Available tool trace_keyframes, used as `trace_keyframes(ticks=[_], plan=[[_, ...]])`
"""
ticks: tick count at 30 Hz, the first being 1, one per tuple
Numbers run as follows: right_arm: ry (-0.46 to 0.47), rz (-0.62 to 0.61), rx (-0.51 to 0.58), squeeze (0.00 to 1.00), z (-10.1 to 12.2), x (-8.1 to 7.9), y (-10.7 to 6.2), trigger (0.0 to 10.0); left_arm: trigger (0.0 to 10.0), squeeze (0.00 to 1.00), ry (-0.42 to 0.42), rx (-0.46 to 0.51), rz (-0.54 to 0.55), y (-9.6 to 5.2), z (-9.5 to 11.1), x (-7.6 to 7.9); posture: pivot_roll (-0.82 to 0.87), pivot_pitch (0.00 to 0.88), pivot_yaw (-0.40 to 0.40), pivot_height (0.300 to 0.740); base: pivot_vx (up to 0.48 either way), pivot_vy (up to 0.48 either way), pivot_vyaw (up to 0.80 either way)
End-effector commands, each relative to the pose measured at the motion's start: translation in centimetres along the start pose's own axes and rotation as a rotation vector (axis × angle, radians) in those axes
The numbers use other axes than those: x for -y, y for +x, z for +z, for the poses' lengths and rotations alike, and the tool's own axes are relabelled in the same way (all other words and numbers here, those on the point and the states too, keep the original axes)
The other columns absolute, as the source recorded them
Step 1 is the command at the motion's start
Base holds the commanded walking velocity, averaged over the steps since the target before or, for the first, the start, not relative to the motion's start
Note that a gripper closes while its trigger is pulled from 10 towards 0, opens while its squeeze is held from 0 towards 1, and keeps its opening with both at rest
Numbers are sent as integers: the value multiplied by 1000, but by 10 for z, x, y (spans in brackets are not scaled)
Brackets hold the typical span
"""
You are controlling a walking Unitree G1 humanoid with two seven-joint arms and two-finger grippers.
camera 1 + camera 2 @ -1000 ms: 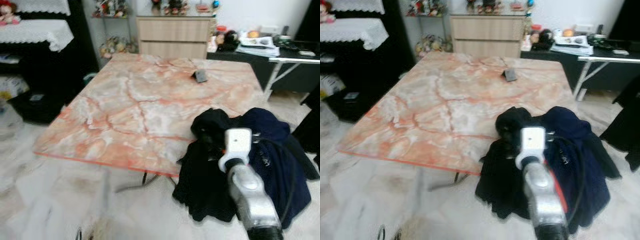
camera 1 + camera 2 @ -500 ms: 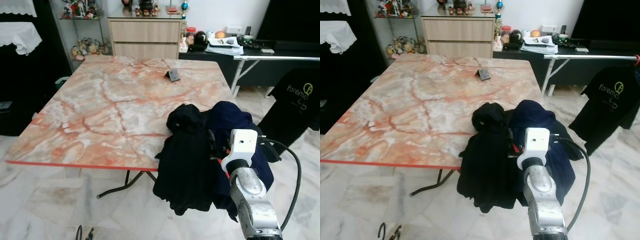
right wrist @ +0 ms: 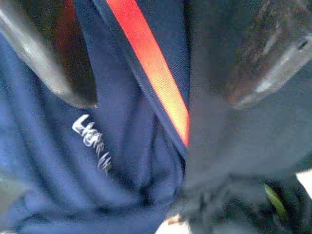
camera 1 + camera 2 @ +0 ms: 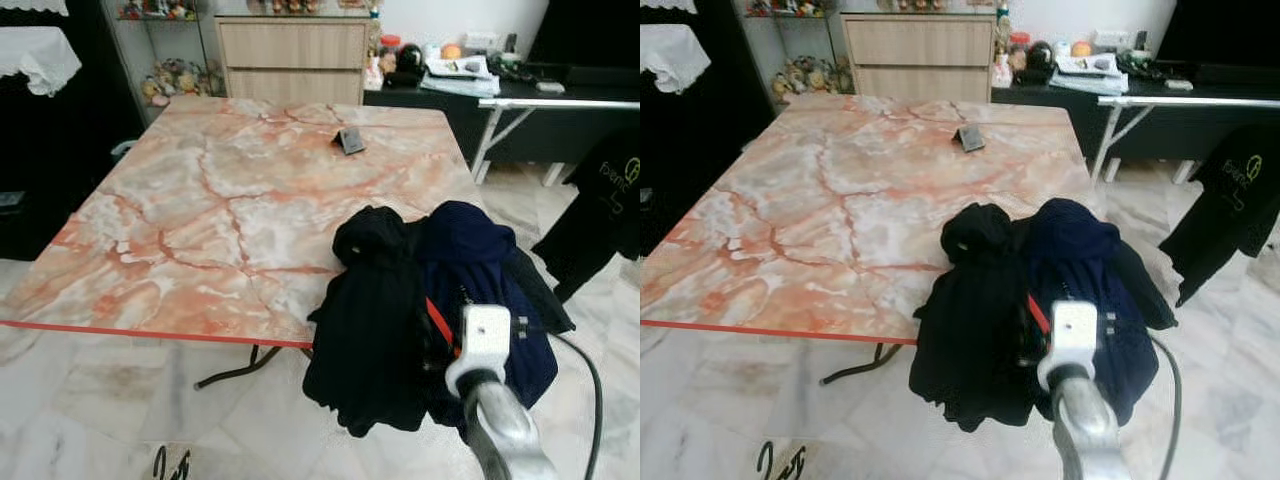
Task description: Hang hanger
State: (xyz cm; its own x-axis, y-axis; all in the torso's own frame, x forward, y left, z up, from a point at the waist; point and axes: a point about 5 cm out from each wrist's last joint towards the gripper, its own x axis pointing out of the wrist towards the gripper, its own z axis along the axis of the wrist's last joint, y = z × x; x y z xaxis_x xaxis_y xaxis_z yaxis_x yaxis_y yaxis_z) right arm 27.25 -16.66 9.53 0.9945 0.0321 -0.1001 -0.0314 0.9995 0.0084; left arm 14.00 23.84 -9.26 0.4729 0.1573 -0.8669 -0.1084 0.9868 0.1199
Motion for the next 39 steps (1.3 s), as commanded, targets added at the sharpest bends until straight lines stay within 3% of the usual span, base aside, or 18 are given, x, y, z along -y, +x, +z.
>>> trace_keyframes(ticks=[1, 7, 11, 16, 18, 20, 27, 33, 39], plan=[[11, -23, 189, 0, 31, -1, -8, 10000, 10000, 0, 20, -19, 12, -1, -4, -3, -54, 53, 6, 740, 0, 0, 0], [-7, -146, 176, 0, 22, 11, -24, 10000, 10000, 0, 23, -19, 10, -1, -4, -3, -58, 57, 4, 740, 0, 0, 0], [20, -292, 29, 0, -4, 26, -40, 10000, 10000, 0, 24, -19, 9, -1, -5, -2, -59, 58, 0, 740, 0, 0, 0], [-42, -360, -228, 0, -39, 32, -54, 10000, 10000, 0, 22, -18, 10, -1, -5, -2, -60, 58, -5, 740, 0, 0, 0], [73, -405, -313, 0, -54, 33, -62, 10000, 10000, 0, 20, -17, 10, -1, -5, -2, -58, 59, -6, 740, 0, 0, 0], [52, -396, -366, 0, -60, 32, -63, 10000, 10000, 0, 20, -16, 10, -1, -5, -2, -62, 64, -10, 740, 0, 0, 0], [171, -333, -655, 0, -110, 25, -62, 10000, 10000, 0, -3, -8, 6, 0, -3, 2, -99, 79, -26, 740, 0, 0, 0], [195, -264, -732, 0, -134, 19, -45, 10000, 10000, 0, 3, -15, 3, 0, -4, 1, -122, 72, -14, 740, 0, 0, 0], [180, -188, -805, 0, -164, 4, -47, 10000, 10000, 0, 5, -9, 7, -1, -3, -1, -123, 46, 16, 740, 0, 0, 0]])
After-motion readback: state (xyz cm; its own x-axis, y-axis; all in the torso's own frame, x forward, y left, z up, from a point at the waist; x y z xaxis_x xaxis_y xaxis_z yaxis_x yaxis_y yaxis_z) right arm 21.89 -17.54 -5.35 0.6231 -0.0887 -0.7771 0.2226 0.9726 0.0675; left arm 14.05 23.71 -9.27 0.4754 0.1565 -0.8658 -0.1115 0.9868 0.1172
